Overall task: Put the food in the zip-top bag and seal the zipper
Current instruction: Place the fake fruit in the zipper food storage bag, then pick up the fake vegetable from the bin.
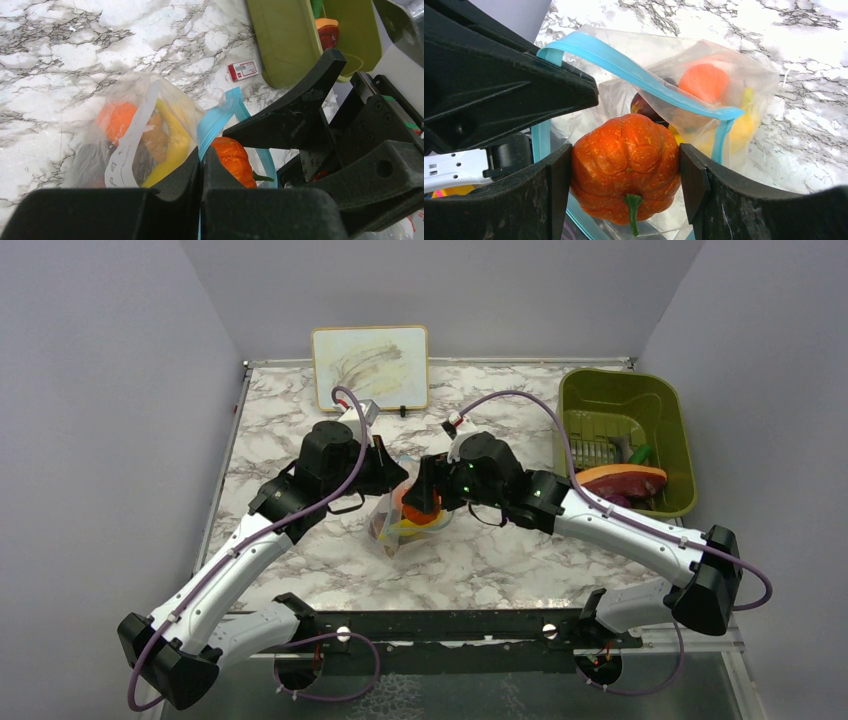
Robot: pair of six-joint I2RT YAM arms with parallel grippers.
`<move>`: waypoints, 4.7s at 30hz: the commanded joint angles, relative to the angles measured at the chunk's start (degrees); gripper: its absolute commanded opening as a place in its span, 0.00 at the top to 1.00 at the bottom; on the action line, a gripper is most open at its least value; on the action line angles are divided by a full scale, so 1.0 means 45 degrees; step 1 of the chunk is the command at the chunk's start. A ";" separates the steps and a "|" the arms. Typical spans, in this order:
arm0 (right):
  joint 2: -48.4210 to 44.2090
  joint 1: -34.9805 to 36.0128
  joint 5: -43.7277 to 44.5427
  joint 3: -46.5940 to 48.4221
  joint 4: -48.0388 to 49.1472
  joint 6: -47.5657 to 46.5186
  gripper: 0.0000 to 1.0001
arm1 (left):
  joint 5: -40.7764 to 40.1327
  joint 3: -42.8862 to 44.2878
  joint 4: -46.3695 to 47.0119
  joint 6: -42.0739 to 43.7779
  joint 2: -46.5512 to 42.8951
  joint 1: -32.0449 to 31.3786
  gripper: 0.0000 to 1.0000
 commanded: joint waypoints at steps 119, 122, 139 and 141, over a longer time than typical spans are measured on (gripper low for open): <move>0.6849 -1.5310 0.8454 0.4948 -0.5515 -0.2874 0.39 | -0.6193 -0.3448 0.3467 0.3162 0.0168 -0.0782 1.00; 0.7034 -1.5346 0.8314 0.4965 -0.5352 -0.3033 0.37 | -0.6238 -0.3488 0.3466 0.3188 0.0108 -0.0805 1.00; 0.8290 -1.5385 0.6989 0.4869 -0.4803 -0.2426 0.43 | -0.6272 -0.2945 0.3539 0.3545 0.0360 -0.0803 1.00; 0.8108 -1.5385 0.6893 0.4765 -0.4486 -0.2627 0.52 | -0.6269 -0.2833 0.3507 0.3559 0.0406 -0.0789 1.00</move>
